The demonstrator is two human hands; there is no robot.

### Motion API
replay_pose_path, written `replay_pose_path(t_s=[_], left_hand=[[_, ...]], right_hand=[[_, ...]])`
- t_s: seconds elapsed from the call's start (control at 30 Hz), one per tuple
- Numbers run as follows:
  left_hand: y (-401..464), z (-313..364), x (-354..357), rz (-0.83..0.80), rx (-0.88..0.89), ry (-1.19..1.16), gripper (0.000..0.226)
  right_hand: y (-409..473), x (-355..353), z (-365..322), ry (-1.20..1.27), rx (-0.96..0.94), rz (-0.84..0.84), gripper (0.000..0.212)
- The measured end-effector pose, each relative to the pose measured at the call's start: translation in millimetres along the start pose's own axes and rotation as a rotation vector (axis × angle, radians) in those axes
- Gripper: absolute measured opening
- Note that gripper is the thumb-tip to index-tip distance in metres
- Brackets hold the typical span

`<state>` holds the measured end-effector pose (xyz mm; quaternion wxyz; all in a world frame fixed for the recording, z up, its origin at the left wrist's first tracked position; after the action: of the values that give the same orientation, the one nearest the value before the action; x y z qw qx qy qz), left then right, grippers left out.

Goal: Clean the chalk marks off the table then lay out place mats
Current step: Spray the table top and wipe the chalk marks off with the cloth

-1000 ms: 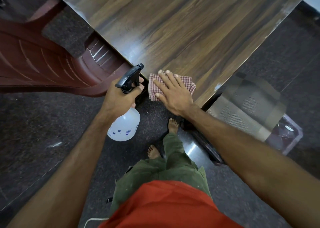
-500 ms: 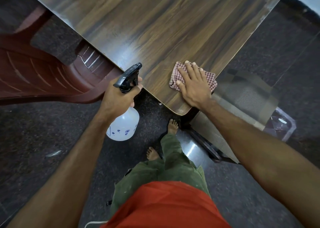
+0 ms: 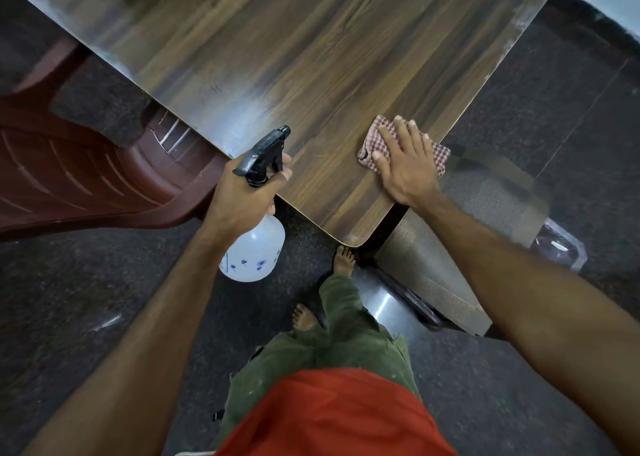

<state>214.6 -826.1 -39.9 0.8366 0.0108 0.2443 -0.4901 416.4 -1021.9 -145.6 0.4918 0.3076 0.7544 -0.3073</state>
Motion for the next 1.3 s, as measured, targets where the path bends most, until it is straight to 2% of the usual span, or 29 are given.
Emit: replay_pose_path(t_s=[0.17,0.37,0.5,0.77,1.13,1.3], left_hand=[[9,2,1,-0.003,-0.018,-0.022,0.011],[23,4,6,-0.013,-0.020,-0.047,0.011],[32,3,1,0.002,-0.020,-0.064,0.012],[41,-5,-20,0.051,-0.047,-0.059,0.014],[51,-11,-40,0.095,-0.063,-0.031,0.011],[60,-10,-50,0.116,-0.075,-0.061,0.005]], right_hand=[[15,3,-13,-0.013,0.061,0.011,0.061],[-28,34,-64,-0.094,-0.205,-0.094,0.065],[-40,35,-55,-0.100,-0.308,-0.125,0.060],[46,-10,-5,0.032,-0.046,0.000,0.055],[97,-20,-26,0.069,0.003,0.071,0.050],[104,-25,-24,0.245,0.032,0.071,0.046]])
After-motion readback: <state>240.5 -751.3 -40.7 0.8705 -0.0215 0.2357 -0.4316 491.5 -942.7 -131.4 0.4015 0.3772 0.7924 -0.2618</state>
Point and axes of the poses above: each hand's wrist, its own y-axis towards the middle knuckle, its own x-axis out of the palm, z = x × y, the point moved 9 cm from there along y, towards the middle knuckle, and after that the axes turned 7 degrees about y, right-handed, at the moved point
